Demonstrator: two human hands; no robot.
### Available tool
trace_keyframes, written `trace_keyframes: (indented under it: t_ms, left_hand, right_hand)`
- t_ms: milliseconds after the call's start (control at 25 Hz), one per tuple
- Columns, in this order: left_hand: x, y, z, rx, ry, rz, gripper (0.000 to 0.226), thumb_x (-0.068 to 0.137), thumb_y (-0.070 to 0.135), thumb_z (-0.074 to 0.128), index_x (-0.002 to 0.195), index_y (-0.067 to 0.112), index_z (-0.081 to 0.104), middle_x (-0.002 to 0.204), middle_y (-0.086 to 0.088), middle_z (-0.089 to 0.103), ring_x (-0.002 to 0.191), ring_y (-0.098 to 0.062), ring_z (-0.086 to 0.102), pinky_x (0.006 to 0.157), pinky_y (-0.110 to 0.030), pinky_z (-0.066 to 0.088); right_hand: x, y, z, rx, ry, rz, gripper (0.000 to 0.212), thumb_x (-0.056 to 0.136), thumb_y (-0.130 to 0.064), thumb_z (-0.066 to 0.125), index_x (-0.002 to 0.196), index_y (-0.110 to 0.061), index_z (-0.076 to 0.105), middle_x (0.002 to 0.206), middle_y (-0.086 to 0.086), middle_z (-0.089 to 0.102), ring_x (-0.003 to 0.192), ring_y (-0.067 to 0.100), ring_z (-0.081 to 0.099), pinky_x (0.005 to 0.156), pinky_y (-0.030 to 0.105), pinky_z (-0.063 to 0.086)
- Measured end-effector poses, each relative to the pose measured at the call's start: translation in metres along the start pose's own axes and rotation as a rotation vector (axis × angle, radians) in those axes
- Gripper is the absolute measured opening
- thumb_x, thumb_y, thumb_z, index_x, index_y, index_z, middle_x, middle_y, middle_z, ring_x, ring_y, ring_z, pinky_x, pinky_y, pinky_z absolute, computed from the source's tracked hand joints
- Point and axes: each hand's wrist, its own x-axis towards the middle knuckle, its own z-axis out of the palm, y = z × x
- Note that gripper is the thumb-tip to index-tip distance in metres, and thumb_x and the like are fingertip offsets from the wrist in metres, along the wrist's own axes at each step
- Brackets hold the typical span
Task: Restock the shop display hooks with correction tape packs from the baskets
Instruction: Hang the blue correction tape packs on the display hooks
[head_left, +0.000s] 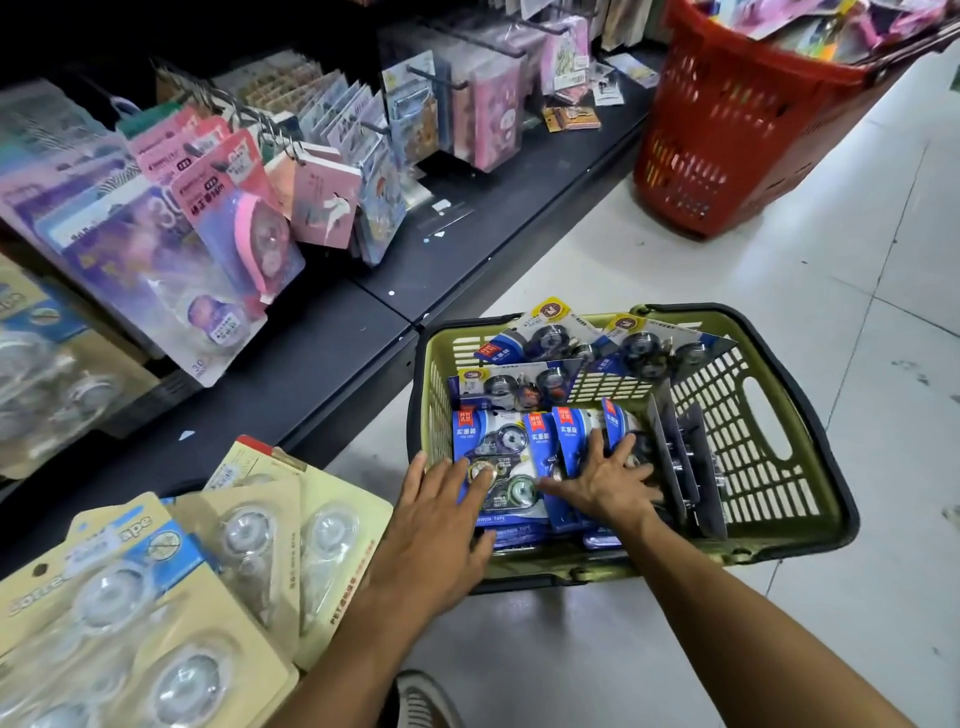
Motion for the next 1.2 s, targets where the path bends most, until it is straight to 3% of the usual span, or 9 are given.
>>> trace_keyframes:
  t_ms: [80,240,360,440,560,640,760,920,1200]
  left_hand:
    - [0.001,-0.001,0.002,-0.023,0.014,-0.003,0.070,0.098,0.054,0.036,0.161,0.024,0.026,0.162,-0.008,0.035,0.153,-0.025,0.027,0.121,-0.044,-0.014]
    - [0.001,-0.002,0.002,0.028,-0.070,0.007,0.067,0.084,0.053,0.054,0.141,0.019,0.059,0.134,-0.008,0.065,0.128,-0.025,0.060,0.120,-0.046,0.011]
    - [0.002,-0.002,0.002,0.020,-0.053,0.037,0.065,0.079,0.052,0.062,0.135,0.018,0.065,0.125,-0.006,0.069,0.120,-0.023,0.065,0.118,-0.047,0.017]
    - [0.000,-0.002,0.003,0.024,-0.022,0.045,0.065,0.078,0.051,0.062,0.134,0.019,0.065,0.123,-0.005,0.070,0.118,-0.022,0.066,0.118,-0.046,0.017]
    - [-0.001,0.001,0.000,0.010,-0.019,0.016,0.064,0.087,0.050,0.054,0.144,0.020,0.056,0.135,-0.005,0.063,0.130,-0.022,0.057,0.122,-0.046,0.005]
    - [0.001,0.003,0.002,0.017,0.038,0.000,0.065,0.093,0.051,0.051,0.151,0.022,0.047,0.145,-0.005,0.056,0.139,-0.023,0.048,0.123,-0.046,-0.005]
    - [0.001,0.006,-0.001,0.000,0.022,-0.008,0.064,0.089,0.052,0.049,0.145,0.021,0.054,0.138,-0.006,0.062,0.134,-0.023,0.054,0.123,-0.044,-0.008]
    - [0.001,0.008,-0.006,-0.045,-0.010,-0.032,0.069,0.102,0.053,0.037,0.162,0.026,0.016,0.165,-0.004,0.027,0.155,-0.022,0.017,0.122,-0.044,-0.020]
    - [0.003,0.011,-0.009,-0.008,-0.069,-0.041,0.076,0.102,0.061,0.026,0.162,0.028,-0.008,0.171,-0.007,0.001,0.158,-0.027,-0.005,0.123,-0.048,-0.018]
  right_hand:
    - [0.001,-0.003,0.005,-0.069,-0.001,-0.001,0.130,0.071,-0.082,0.063,0.156,-0.028,-0.020,0.163,0.020,-0.022,0.146,0.056,0.008,0.109,0.071,0.028]
    - [0.005,0.005,0.003,-0.076,0.129,-0.050,0.101,0.090,-0.063,0.056,0.159,-0.021,-0.006,0.164,0.025,-0.003,0.138,0.055,0.030,0.106,0.062,0.039]
    - [0.008,0.016,-0.008,0.125,0.242,-0.002,0.092,0.090,-0.042,0.064,0.156,-0.022,0.004,0.155,0.027,0.020,0.129,0.049,0.042,0.106,0.060,0.038]
    - [0.009,0.020,-0.012,0.234,0.234,0.024,0.092,0.090,-0.045,0.066,0.154,-0.024,0.004,0.150,0.028,0.028,0.128,0.050,0.042,0.108,0.064,0.035]
    - [0.006,0.013,-0.005,0.144,0.054,0.006,0.128,0.072,-0.081,0.063,0.156,-0.029,-0.019,0.163,0.026,-0.009,0.146,0.054,0.015,0.112,0.071,0.017]
    - [0.006,0.003,0.001,0.038,-0.009,-0.018,0.141,0.062,-0.087,0.065,0.154,-0.030,-0.025,0.161,0.023,-0.025,0.149,0.053,0.000,0.113,0.072,0.014]
    - [0.006,0.001,0.004,0.007,0.002,-0.017,0.142,0.063,-0.081,0.071,0.154,-0.030,-0.024,0.161,0.024,-0.024,0.148,0.054,0.001,0.114,0.071,0.019]
    - [0.006,0.004,0.004,-0.057,0.063,-0.033,0.124,0.078,-0.072,0.066,0.158,-0.025,-0.017,0.162,0.026,-0.017,0.146,0.054,0.011,0.112,0.068,0.026]
    - [0.003,-0.006,0.010,-0.109,-0.037,-0.113,0.147,0.059,-0.080,0.075,0.150,-0.033,-0.031,0.155,0.011,-0.044,0.145,0.058,-0.011,0.111,0.074,0.018]
